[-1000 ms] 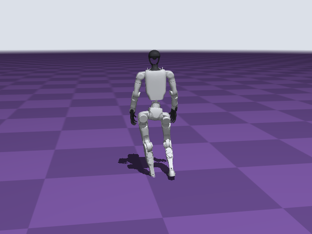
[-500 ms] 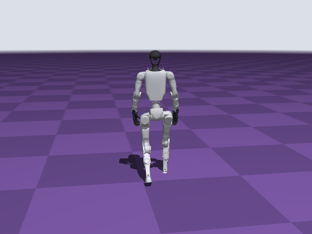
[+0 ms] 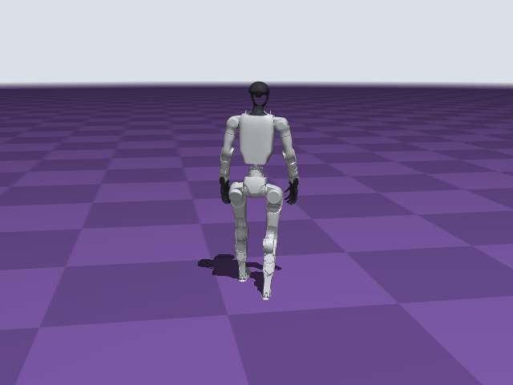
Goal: Walk
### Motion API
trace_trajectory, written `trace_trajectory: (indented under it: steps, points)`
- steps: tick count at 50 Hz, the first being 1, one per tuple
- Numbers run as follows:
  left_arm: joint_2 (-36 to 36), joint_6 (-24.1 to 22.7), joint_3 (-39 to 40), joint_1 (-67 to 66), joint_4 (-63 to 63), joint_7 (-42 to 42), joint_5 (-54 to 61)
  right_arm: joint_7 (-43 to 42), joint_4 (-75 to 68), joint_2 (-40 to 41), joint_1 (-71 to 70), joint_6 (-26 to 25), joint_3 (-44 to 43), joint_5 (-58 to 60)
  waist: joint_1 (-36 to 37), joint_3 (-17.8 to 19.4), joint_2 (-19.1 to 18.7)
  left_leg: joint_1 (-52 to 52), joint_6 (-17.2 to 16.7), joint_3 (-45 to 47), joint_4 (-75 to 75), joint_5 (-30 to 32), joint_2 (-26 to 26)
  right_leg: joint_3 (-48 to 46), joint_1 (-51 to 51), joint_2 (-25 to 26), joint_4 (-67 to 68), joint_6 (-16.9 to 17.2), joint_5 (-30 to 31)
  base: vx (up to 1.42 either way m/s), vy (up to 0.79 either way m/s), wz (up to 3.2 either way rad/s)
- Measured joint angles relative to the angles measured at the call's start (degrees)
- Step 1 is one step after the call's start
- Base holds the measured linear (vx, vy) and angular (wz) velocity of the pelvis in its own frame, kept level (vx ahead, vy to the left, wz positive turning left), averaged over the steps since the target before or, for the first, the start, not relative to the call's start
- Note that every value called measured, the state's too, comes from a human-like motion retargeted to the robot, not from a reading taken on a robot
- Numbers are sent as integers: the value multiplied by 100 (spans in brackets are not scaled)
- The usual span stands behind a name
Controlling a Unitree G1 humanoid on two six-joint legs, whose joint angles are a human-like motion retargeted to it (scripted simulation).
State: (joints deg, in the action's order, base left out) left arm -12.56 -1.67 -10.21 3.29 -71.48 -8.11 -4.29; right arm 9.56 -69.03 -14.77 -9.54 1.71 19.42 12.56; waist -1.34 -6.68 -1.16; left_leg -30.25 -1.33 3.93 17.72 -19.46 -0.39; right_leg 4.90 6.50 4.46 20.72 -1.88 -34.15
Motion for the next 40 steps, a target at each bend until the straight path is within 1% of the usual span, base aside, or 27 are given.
trace_trajectory:
  steps: [5,8,11,15,19,24,28,31,33,35,40]
  points:
    - [51,45,22,-69,-62,40,74,-54,-163,85,232,-17,-34,3,-32,-149,95,9,140,18,520,224,-204,216,-59,-171,633,3,-411,43,14,-48]
    - [32,66,55,14,-77,30,146,-57,-280,129,266,-33,-115,-16,-32,-131,238,217,361,130,706,27,-382,215,-145,-414,1074,119,-522,40,18,-44]
    - [-18,62,68,136,-29,32,211,-38,-332,139,258,-50,-185,-39,-66,-92,383,534,578,254,659,-176,-604,244,-180,-688,1562,345,-358,38,20,-28]
    - [-67,33,15,248,96,74,245,-53,-292,135,278,-47,-215,-82,-151,-59,519,954,774,370,442,-336,-886,76,-43,-1132,2425,617,109,34,19,-18]
    - [-134,6,-61,374,214,142,199,-111,-142,102,265,-22,-220,-136,-272,-17,556,1360,873,403,118,-442,-1092,-196,353,-1563,3300,604,217,31,16,-8]
    - [-210,-1,-132,520,294,245,106,-215,78,67,229,18,-207,-178,-466,85,486,1844,888,328,-249,-566,-1217,-531,976,-1883,3800,389,-46,30,10,-3]
    - [-222,8,-190,595,317,300,41,-273,204,60,226,27,-189,-194,-615,193,389,2183,854,181,-458,-663,-1236,-743,1473,-1917,3633,250,-269,29,4,11]
    - [-195,12,-247,612,324,315,-5,-286,239,68,246,11,-176,-194,-689,274,315,2395,827,44,-558,-743,-1215,-848,1808,-1830,3267,233,-266,28,1,20]
    - [-167,7,-292,600,322,307,-30,-286,233,77,268,-9,-170,-189,-717,322,266,2519,813,-49,-605,-801,-1187,-892,2006,-1737,2951,253,-177,28,-1,21]
    - [-138,2,-316,643,296,271,-60,-263,188,62,217,-40,-176,-198,-691,403,103,2690,785,-139,-778,-816,-1029,-981,2116,-1494,2431,267,47,28,-1,13]
    - [-56,-39,-440,431,285,196,-149,-238,58,104,346,-81,-143,-170,-658,402,102,2859,791,-332,-729,-1022,-1018,-989,2500,-1320,1523,456,409,27,-2,24]
